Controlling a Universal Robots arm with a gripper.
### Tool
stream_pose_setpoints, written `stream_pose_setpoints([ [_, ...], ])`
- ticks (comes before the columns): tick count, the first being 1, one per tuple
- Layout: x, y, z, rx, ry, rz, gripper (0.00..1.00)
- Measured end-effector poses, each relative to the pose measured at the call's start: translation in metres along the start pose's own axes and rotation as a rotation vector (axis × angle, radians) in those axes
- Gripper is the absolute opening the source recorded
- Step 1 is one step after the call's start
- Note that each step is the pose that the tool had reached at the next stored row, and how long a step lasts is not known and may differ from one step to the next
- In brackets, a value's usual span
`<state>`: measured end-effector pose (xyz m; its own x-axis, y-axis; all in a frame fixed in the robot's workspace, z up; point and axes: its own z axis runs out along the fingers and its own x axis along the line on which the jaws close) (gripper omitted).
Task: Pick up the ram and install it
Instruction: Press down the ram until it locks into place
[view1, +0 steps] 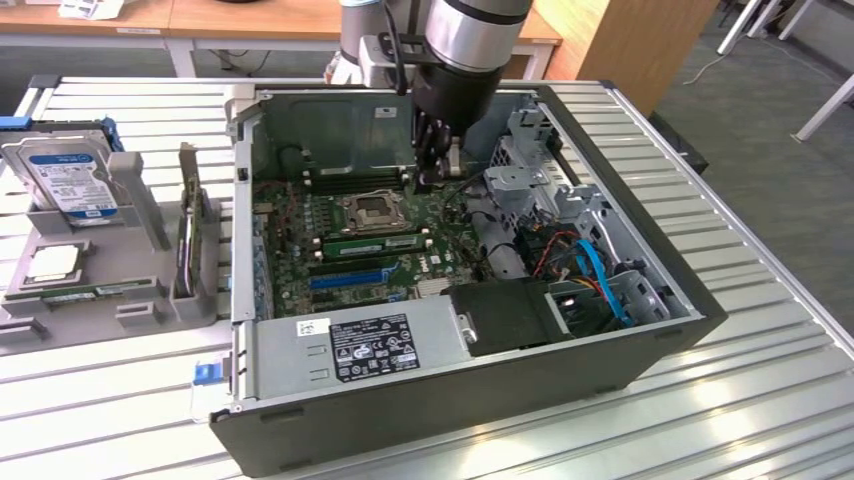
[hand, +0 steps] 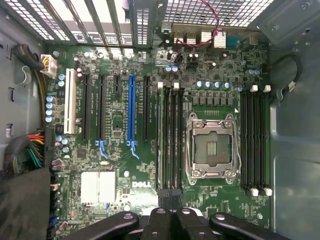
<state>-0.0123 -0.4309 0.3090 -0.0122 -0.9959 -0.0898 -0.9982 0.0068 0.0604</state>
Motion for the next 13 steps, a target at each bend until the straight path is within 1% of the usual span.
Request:
stream_pose_setpoints([
  [13,0.0008,-0.0005,0.0085,0.0000,0.0000,0.000,0.10],
])
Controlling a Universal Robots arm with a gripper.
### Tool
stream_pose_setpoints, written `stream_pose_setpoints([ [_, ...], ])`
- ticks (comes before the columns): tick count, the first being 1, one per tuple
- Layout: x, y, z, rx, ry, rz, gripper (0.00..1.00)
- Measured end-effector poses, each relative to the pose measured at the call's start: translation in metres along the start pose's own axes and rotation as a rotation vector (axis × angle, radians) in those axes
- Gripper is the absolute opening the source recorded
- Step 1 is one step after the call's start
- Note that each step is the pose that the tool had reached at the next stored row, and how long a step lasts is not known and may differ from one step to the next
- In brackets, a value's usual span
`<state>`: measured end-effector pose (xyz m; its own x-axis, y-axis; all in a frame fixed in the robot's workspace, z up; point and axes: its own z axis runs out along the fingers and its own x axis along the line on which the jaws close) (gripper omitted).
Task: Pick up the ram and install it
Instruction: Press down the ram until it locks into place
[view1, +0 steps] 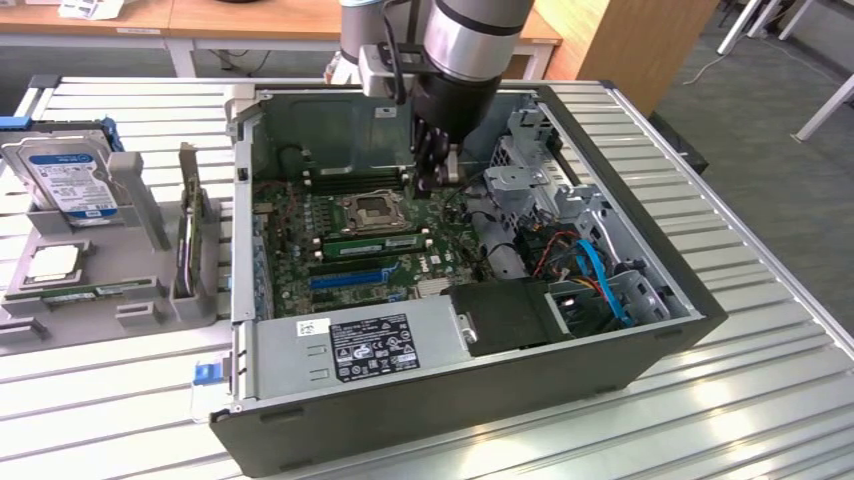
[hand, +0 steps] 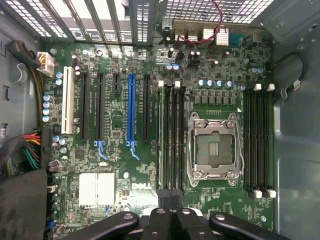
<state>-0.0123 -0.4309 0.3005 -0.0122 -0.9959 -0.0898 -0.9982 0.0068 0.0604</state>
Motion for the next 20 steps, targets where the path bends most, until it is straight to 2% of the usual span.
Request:
stream_pose_setpoints([
  [20,0.001,-0.0009,0.0142,-0.0001,0.0000,0.000,0.10],
])
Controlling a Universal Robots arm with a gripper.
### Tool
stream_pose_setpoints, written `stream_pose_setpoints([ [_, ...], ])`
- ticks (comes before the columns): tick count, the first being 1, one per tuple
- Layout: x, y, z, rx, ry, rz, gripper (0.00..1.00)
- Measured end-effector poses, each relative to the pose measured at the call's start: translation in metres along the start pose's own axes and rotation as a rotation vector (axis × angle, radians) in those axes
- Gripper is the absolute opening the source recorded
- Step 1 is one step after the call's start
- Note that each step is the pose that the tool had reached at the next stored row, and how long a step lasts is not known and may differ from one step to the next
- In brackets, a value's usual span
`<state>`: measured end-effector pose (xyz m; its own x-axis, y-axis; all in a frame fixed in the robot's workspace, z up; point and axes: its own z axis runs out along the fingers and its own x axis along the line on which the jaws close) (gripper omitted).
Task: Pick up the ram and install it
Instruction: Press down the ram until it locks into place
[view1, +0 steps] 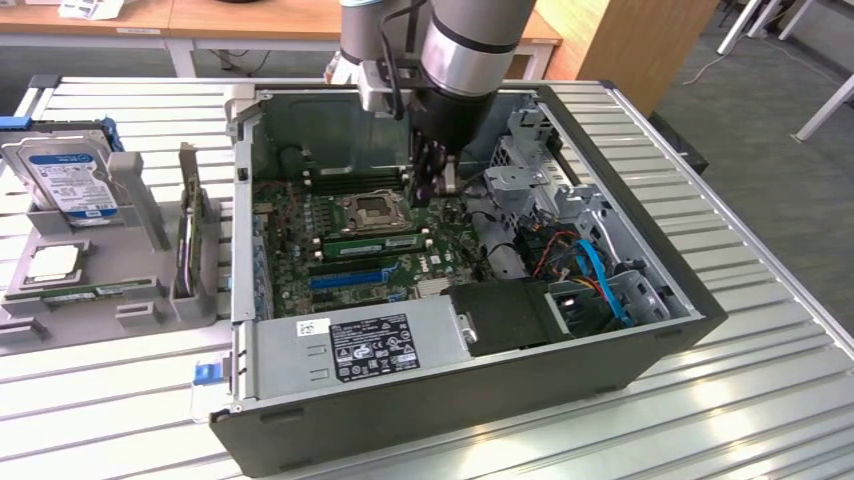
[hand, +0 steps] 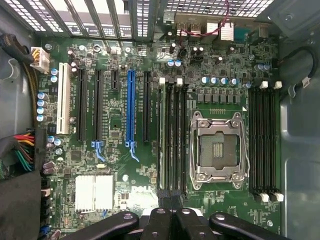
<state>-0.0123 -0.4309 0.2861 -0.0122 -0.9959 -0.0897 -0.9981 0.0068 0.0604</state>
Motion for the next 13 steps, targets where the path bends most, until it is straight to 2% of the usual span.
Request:
stream_pose_setpoints([
  [13,0.0008,-0.0006,0.0095,0.0000,0.0000,0.000,0.10],
])
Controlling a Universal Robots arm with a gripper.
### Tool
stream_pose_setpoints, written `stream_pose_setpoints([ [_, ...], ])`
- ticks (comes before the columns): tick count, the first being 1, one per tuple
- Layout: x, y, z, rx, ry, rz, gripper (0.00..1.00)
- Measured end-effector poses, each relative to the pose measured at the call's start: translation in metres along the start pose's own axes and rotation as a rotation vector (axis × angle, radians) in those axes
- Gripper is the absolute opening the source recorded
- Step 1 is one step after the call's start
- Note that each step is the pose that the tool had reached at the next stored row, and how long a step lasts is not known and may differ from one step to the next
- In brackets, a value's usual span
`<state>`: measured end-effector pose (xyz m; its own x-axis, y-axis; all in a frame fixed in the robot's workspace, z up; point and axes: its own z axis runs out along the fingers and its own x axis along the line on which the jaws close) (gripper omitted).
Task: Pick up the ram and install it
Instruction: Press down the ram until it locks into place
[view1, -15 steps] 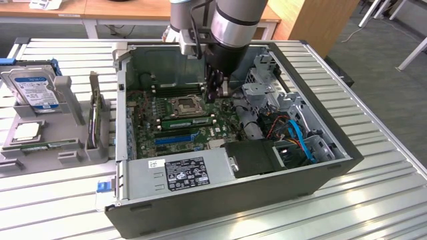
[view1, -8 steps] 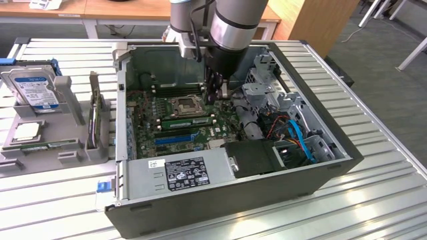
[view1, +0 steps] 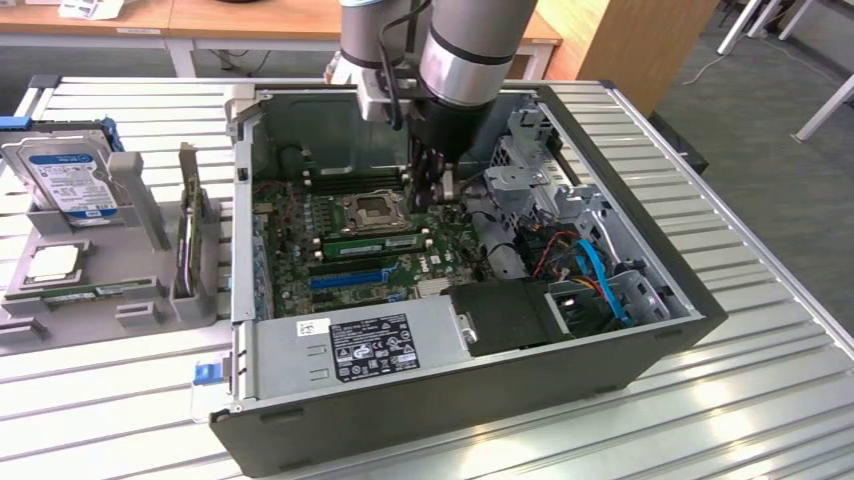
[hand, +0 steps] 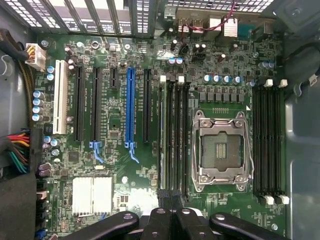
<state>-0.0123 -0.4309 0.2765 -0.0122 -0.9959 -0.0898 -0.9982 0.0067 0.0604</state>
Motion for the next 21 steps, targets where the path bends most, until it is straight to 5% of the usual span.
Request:
stream_pose_setpoints([
  [15,0.001,-0.0005,0.0067,0.0000,0.0001,0.000,0.10],
  [21,0.000,-0.0111,0.0062,-0.0005,-0.0001,0.000,0.10],
])
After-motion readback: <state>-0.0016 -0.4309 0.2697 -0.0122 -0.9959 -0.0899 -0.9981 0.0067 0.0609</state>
